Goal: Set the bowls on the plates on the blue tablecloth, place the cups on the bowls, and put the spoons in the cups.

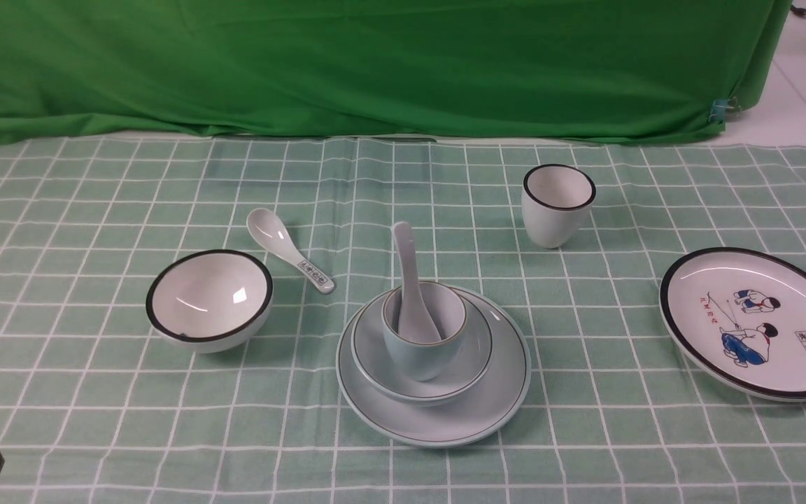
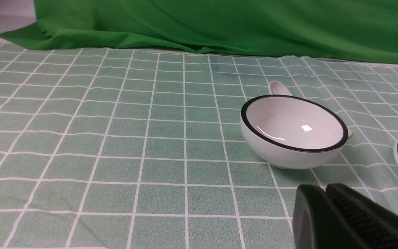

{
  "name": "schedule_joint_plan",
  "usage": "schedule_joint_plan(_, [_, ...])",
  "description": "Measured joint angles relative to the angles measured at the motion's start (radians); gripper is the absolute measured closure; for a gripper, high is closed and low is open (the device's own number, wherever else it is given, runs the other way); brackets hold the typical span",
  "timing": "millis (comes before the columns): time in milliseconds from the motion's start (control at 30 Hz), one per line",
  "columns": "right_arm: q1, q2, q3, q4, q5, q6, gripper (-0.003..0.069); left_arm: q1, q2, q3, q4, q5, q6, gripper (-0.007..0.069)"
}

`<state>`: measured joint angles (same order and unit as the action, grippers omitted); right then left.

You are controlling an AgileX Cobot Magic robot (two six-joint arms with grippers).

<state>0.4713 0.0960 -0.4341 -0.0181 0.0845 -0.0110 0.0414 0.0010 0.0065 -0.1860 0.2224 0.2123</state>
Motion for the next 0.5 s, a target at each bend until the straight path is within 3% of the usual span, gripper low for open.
schedule_joint_plan(300, [-0.026, -0.017, 0.023, 0.0, 0.027, -0.033, 0.0418, 0.0, 0.0, 0.0, 0.0, 0.0, 0.0, 0.0607])
schedule_joint_plan(500, [-0.277, -0.024, 0.254, 0.0, 0.049, -0.145, 0.0418, 0.0, 0.0, 0.0, 0.0, 0.0, 0.0, 0.0607])
